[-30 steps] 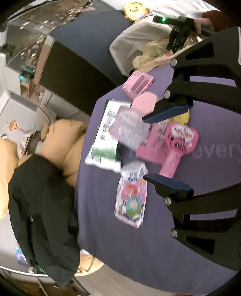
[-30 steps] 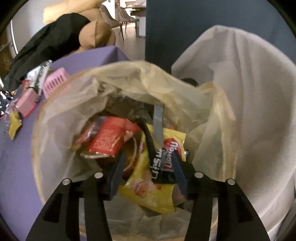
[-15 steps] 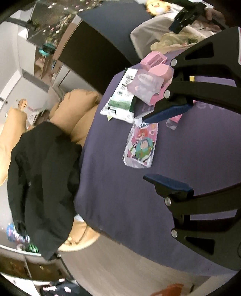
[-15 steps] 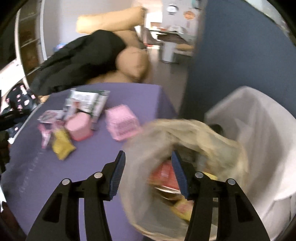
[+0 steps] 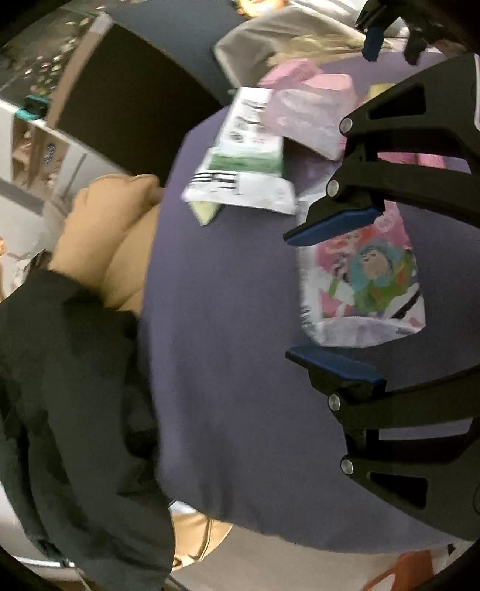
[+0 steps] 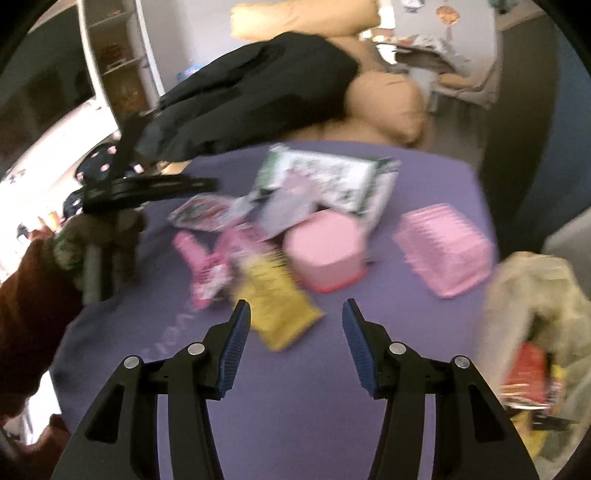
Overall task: Collect trash
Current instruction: 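Move the left tool back to the table and grasp the cartoon candy wrapper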
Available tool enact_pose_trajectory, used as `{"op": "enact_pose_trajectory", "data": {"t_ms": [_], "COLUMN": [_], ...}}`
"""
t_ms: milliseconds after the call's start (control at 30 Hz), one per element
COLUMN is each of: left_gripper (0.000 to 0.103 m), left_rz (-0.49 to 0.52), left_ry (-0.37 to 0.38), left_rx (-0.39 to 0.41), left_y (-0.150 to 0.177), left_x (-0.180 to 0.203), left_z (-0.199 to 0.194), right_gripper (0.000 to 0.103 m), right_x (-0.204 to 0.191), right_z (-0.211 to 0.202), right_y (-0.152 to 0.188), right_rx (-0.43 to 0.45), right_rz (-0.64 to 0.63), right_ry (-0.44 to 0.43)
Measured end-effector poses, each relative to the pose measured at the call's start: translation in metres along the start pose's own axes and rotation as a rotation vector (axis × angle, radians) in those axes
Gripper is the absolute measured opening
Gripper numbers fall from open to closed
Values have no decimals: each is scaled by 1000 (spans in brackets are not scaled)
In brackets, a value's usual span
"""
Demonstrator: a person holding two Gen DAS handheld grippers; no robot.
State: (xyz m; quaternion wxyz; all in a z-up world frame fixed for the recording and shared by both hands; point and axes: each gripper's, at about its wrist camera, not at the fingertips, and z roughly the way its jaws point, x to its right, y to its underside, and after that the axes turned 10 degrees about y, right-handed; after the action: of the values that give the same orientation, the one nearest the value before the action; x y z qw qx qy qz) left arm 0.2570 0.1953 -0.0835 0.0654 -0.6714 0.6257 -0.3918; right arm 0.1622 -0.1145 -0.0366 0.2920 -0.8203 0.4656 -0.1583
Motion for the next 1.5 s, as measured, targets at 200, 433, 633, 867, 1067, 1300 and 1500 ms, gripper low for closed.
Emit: {"op": "enact_pose_trajectory", "data": {"t_ms": [200, 433, 633, 867, 1067, 1300, 1500], "left_gripper": [53, 53, 53, 53, 53, 21, 8], "left_rz": [-71, -96, -110, -59, -10, 1, -71], "left_ry": [107, -9, -8, 72, -10, -81, -29], "left_rx": [-33, 84, 135, 116, 22, -1, 35], "left_y": [26, 51, 47, 35, 25, 38, 57], "left_x": [-6, -16, -21, -9, 6, 25, 27], "left_z": [-26, -77, -89, -63, -24, -15, -34], "right_gripper": [49, 49, 42, 26, 24, 48, 52], "right_x": [-49, -66, -72, -46, -6, 37, 14], "right_z": [22, 40, 46, 27, 11, -7, -11], "right_y": [-9, -32, -30, 0, 22, 33, 34], "right_rx": [26, 75, 36, -19, -52, -32, 0], "right_rz": [-141, -223, -283, -260, -167, -27, -50], "right_ry": [-4, -12, -4, 5, 61, 56, -9]}}
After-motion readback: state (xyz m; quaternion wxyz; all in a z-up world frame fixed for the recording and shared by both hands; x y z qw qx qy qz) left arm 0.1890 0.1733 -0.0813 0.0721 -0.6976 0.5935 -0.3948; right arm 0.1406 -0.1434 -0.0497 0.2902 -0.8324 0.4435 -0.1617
